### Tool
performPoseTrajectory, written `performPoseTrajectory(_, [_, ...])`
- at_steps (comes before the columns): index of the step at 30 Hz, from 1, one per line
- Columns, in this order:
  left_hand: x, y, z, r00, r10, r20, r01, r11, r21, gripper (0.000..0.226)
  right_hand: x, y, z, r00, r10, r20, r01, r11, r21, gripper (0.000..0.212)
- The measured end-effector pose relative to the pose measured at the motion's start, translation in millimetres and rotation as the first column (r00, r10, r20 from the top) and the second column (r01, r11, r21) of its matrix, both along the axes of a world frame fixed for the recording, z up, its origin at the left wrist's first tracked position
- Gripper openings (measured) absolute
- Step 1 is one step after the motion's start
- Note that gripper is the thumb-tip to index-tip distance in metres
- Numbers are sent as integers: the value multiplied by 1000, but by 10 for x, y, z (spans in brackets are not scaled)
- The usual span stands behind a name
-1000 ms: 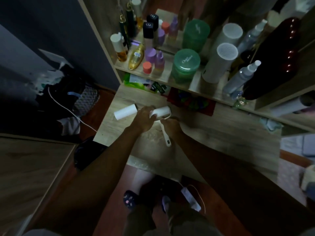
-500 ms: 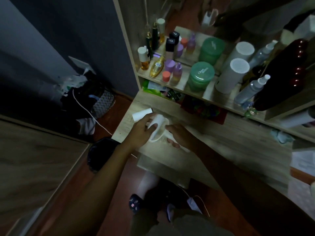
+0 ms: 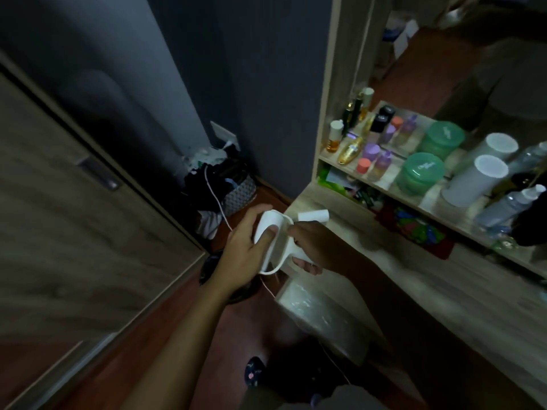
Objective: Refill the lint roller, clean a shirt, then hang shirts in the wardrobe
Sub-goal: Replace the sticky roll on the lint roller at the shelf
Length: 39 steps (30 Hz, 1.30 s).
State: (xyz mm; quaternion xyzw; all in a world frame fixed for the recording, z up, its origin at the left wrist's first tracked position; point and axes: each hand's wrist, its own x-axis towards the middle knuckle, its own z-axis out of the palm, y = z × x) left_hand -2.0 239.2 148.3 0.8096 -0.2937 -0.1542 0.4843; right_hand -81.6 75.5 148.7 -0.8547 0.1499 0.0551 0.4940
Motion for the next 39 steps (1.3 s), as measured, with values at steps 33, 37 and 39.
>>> performPoseTrajectory(33, [631, 882, 414, 961, 208, -185, -247, 942, -228, 28, 1004, 1007, 466, 881, 406, 243, -22, 548, -836, 36])
performPoseTrajectory(37, [705, 438, 395, 970, 171, -170, -205, 957, -206, 28, 1015, 562, 430, 902, 373, 217, -33, 561, -827, 33])
performPoseTrajectory(39, [731, 209, 370, 974, 155, -163, -186, 962, -198, 32, 1031, 343, 433, 926, 338, 166, -66, 579, -812, 20])
